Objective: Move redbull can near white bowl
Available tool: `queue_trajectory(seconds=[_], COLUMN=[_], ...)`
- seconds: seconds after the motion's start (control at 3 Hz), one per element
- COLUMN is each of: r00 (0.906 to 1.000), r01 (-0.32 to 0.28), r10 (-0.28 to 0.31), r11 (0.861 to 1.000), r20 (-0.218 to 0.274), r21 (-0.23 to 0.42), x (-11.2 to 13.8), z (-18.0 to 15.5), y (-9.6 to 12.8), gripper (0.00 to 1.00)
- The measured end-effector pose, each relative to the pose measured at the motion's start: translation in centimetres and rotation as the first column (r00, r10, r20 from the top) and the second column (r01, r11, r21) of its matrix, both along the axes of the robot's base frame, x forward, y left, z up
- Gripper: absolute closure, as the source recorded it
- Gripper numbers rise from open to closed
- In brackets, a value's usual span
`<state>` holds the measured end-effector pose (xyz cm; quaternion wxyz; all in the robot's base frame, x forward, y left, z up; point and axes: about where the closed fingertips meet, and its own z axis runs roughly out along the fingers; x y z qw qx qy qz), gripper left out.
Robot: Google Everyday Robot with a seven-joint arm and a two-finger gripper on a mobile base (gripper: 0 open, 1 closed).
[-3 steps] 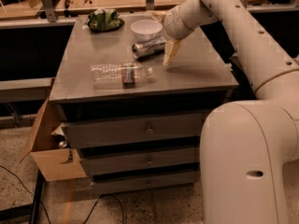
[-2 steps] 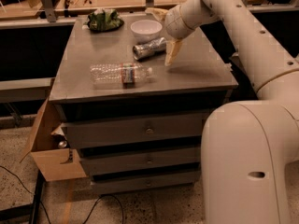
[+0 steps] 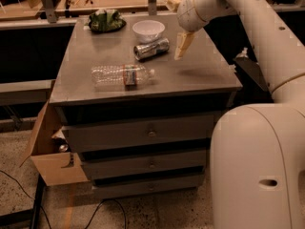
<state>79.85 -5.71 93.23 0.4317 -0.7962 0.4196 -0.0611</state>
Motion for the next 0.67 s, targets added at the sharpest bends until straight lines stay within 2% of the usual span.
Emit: queue_trajectory(seconds=[0.33, 0.67], r00=[0.9976, 0.9974], r01=[0.067, 0.071], r10=[-0.067, -0.07], r11=[0.998, 0.997], r20=[0.016, 0.016], r21=[-0.005, -0.005], x=[0.03, 0.02], z=[1.39, 1.42], y=[-2.92, -3.06], gripper=[0.0, 0.0])
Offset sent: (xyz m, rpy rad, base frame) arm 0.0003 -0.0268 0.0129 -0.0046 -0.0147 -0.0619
